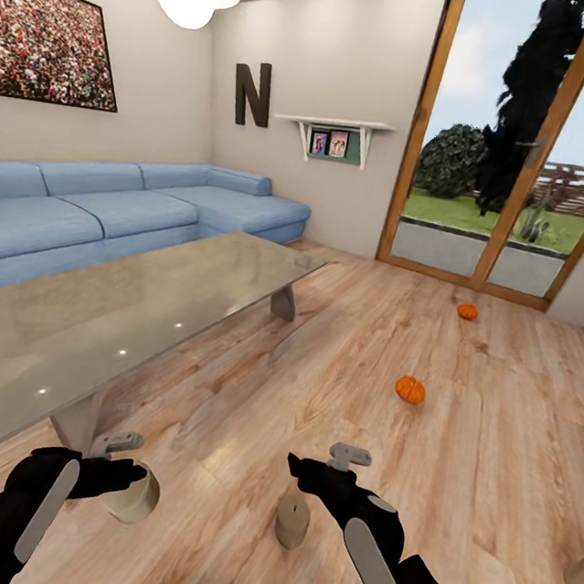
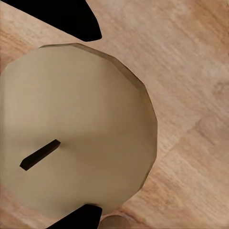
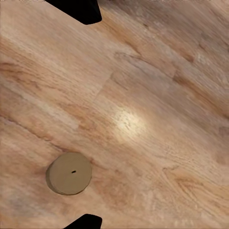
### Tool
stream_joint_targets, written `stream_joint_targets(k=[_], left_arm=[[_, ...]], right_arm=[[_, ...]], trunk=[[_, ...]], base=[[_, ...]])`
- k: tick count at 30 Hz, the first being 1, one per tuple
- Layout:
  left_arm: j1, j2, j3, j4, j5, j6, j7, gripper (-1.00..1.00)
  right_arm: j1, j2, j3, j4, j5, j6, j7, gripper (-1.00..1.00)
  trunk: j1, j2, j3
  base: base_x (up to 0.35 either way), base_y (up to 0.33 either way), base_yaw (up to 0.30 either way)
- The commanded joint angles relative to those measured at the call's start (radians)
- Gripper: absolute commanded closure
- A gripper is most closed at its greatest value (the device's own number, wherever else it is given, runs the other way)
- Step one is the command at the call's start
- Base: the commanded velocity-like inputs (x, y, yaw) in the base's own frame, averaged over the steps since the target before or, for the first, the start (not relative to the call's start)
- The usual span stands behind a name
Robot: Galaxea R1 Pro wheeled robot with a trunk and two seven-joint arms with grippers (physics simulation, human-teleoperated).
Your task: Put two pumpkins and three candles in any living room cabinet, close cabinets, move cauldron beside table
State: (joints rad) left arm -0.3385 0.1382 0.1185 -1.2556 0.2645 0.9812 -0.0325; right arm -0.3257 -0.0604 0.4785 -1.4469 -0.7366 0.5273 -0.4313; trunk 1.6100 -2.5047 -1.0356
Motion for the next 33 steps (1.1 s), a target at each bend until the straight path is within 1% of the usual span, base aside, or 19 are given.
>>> stream_joint_targets(k=[1, 7, 16, 23, 29, 33], left_arm=[[-0.001, 0.000, 0.001, -0.001, -0.002, 0.005, -0.003, 1.00], [-0.001, 0.000, 0.001, -0.001, -0.004, 0.005, -0.003, 1.00], [-0.001, 0.000, 0.001, -0.001, -0.005, 0.005, -0.003, 1.00], [-0.001, 0.000, 0.001, -0.001, -0.005, 0.005, -0.003, 1.00], [-0.001, 0.000, 0.001, -0.001, -0.005, 0.005, -0.003, 1.00], [-0.001, 0.000, 0.001, -0.001, 0.000, 0.005, -0.003, 1.00]], right_arm=[[-0.001, -0.001, 0.002, -0.002, -0.010, 0.000, -0.010, -1.00], [-0.001, 0.000, 0.003, 0.005, -0.004, 0.001, -0.012, -1.00], [-0.001, 0.000, 0.003, 0.008, -0.003, 0.001, -0.012, -1.00], [-0.001, 0.000, 0.004, 0.008, -0.001, 0.001, -0.013, -1.00], [-0.001, 0.001, 0.005, 0.008, -0.005, -0.012, -0.013, -1.00], [-0.001, 0.001, 0.005, 0.009, -0.007, -0.013, -0.014, -1.00]], trunk=[[0.000, 0.000, -0.001], [0.000, 0.000, -0.001], [0.000, 0.000, -0.004], [0.000, 0.000, -0.004], [0.000, 0.000, -0.002], [0.000, 0.000, -0.002]], base=[[0.086, 0.000, 0.000], [0.084, 0.000, 0.048], [0.109, -0.033, 0.247], [0.124, -0.173, 0.100], [0.115, -0.262, 0.210], [0.170, -0.089, 0.046]])
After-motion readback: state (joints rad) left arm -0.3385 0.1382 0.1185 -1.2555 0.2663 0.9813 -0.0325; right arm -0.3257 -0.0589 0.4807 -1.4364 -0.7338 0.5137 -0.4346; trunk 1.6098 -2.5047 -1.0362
